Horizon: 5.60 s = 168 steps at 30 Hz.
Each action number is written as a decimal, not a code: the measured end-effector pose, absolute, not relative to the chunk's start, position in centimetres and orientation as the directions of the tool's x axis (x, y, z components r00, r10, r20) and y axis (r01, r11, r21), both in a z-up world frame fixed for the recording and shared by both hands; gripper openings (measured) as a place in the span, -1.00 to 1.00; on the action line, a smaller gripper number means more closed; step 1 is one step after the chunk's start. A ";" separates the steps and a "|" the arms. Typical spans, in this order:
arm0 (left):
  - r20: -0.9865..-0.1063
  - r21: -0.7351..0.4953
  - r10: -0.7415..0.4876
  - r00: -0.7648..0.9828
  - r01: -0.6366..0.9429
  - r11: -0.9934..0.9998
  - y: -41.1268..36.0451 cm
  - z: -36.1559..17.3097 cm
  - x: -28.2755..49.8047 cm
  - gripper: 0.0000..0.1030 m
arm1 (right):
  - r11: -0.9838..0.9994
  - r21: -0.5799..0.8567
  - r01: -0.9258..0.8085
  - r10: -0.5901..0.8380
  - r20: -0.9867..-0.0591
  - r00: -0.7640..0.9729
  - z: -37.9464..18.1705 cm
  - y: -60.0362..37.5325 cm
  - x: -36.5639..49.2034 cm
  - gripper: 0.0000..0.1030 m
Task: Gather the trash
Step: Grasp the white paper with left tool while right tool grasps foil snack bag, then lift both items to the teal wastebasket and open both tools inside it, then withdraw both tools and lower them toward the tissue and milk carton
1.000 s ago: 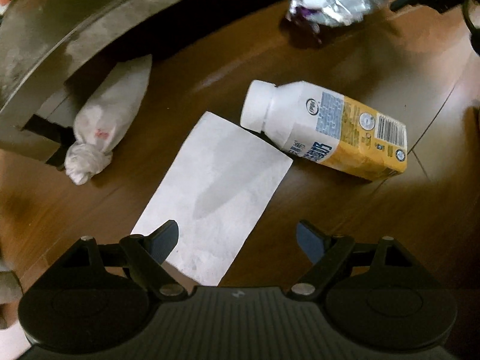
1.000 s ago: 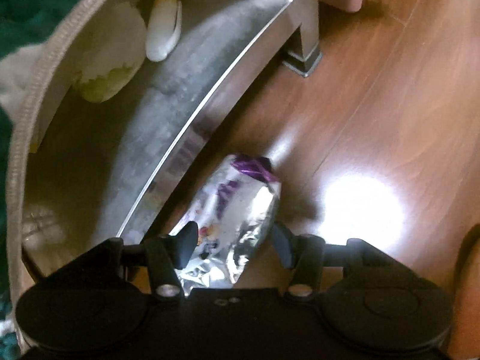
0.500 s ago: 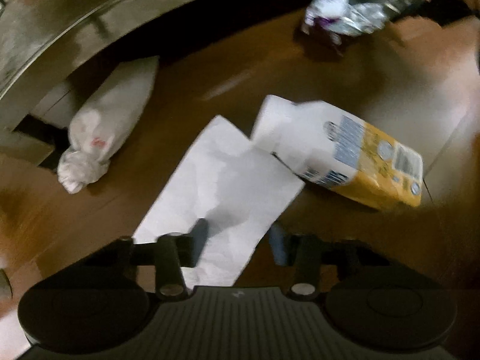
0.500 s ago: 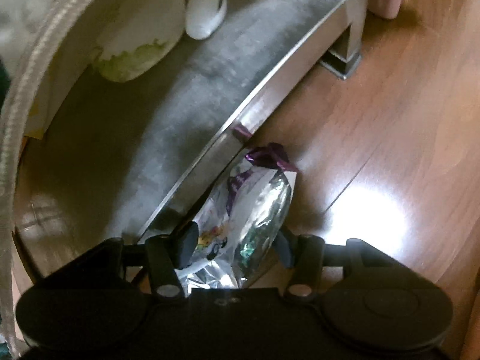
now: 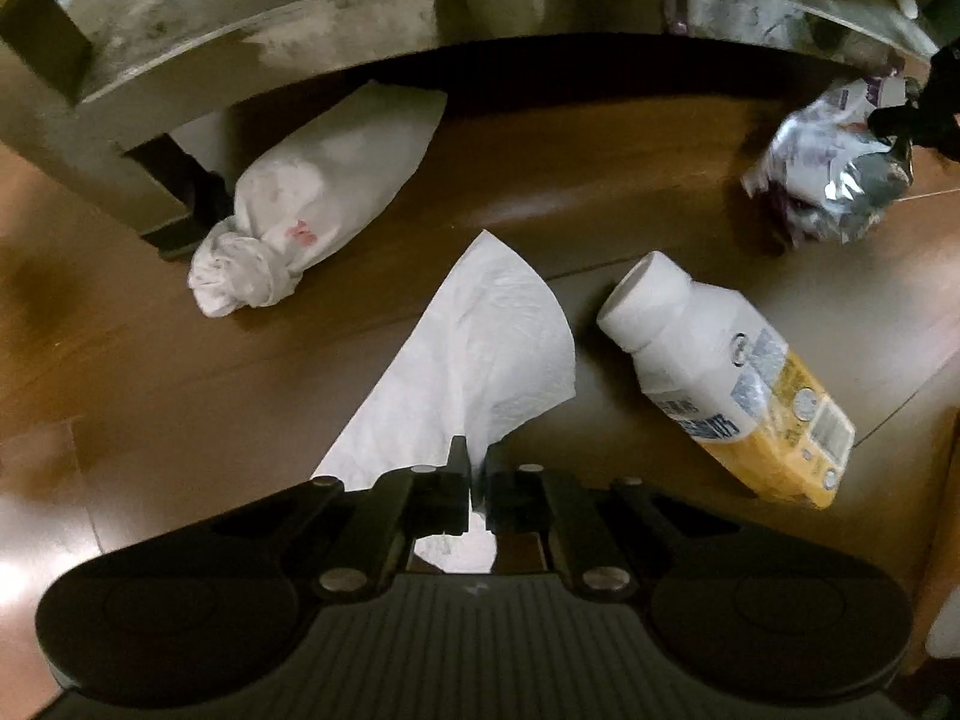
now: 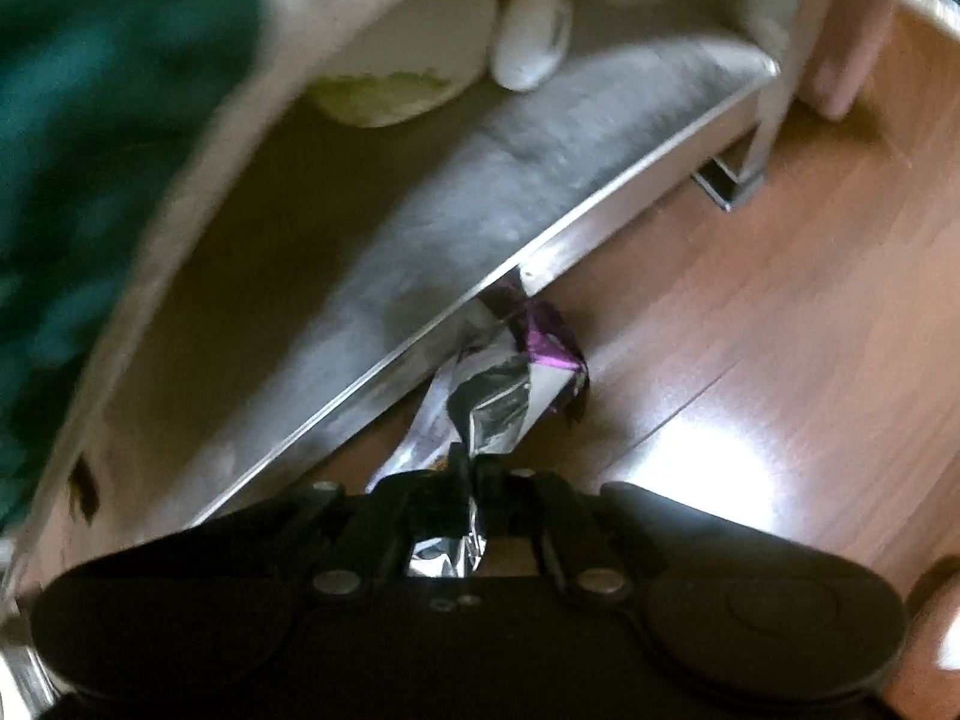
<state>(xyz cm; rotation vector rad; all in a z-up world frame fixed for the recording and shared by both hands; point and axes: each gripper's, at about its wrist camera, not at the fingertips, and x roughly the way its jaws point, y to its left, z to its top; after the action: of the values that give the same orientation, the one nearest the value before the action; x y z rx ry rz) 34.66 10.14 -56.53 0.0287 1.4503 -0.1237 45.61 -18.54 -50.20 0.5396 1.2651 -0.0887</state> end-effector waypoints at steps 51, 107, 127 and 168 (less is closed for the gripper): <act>-0.584 -0.137 -0.094 0.806 0.017 0.990 6.6 5.4 25.6 -0.92 | 0.860 0.099 -0.501 0.499 -0.373 0.782 8.7 -16.7 26.6 -0.97; -0.736 -0.029 0.003 0.677 -0.036 0.999 7.8 2.9 48.6 -0.82 | 0.865 0.029 -0.500 0.432 -0.549 0.715 5.6 -6.8 46.6 -0.18; -0.655 -0.064 -0.019 0.756 -0.030 0.997 6.7 9.4 39.3 0.40 | 0.847 0.071 -0.527 0.492 -0.479 0.727 12.0 -12.3 37.7 0.05; -0.864 -0.102 -0.059 0.500 -0.060 0.993 12.9 -24.0 30.4 1.00 | 0.846 0.190 -0.498 0.381 -0.869 0.317 -24.2 -10.7 30.5 0.06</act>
<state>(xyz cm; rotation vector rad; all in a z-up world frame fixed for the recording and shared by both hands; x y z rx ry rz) 30.45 12.91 -24.01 -0.1247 1.0485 0.0008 30.47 -10.65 -24.20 -0.1206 1.1069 0.5801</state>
